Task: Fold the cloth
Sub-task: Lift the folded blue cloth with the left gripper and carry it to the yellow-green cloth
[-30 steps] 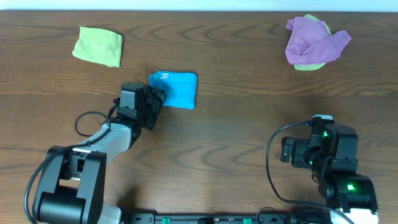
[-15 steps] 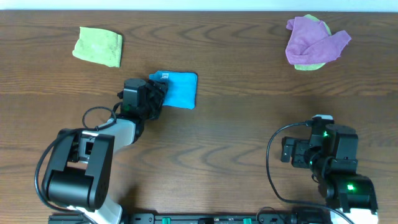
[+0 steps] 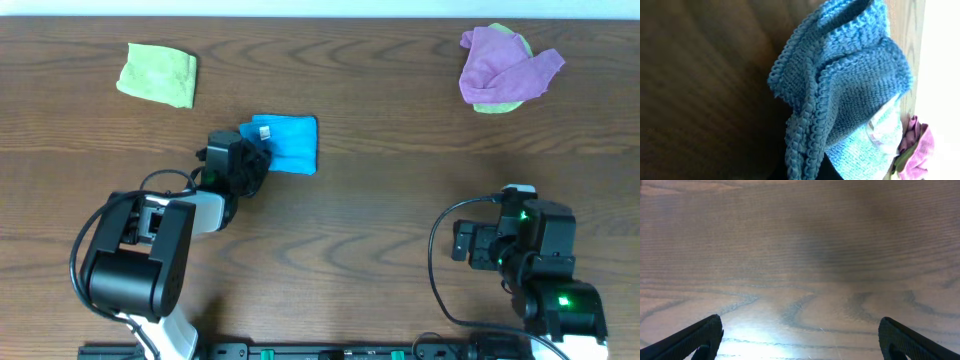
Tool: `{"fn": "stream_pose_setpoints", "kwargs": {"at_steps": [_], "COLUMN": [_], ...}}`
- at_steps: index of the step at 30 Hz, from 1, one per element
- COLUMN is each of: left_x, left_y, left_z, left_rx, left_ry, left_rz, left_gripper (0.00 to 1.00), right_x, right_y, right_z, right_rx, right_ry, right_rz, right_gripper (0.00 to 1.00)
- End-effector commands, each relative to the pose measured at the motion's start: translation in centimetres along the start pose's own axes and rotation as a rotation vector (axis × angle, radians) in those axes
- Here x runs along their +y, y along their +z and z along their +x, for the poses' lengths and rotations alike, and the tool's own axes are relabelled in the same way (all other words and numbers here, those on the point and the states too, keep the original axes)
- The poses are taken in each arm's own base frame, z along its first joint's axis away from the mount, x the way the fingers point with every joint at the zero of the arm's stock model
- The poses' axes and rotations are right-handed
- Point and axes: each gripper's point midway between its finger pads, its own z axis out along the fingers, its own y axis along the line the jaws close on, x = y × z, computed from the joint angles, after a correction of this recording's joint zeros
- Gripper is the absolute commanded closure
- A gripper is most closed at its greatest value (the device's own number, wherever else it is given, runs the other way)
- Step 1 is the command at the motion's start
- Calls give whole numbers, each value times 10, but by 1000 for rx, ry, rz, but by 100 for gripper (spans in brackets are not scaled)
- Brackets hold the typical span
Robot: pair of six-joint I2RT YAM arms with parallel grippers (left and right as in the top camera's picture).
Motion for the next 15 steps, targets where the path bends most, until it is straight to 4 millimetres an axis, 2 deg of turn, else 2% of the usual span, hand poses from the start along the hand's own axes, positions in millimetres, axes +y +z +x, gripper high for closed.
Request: {"fn": "stream_pose_setpoints", "kwargs": {"at_steps": [1, 4, 7, 11, 15], "left_x": [13, -18, -43, -73, -112], "left_y": [5, 2, 0, -3, -9], "left_z": [7, 7, -3, -27, -53], "left_rx": [31, 86, 125, 152, 156], "left_ry": [77, 135, 150, 126, 159], "left_rz": [-10, 119, 192, 211, 214], "left_gripper": [94, 94, 94, 94, 94], "right_x": [-3, -3, -3, -3, -3], "right_y": [0, 1, 1, 1, 0], "right_z": [1, 1, 1, 1, 1], "right_rx": [1, 2, 2, 2, 1], "right_ry": [20, 20, 20, 20, 20], "right_rz": [12, 12, 12, 12, 12], "right_gripper": [1, 1, 1, 1, 1]}}
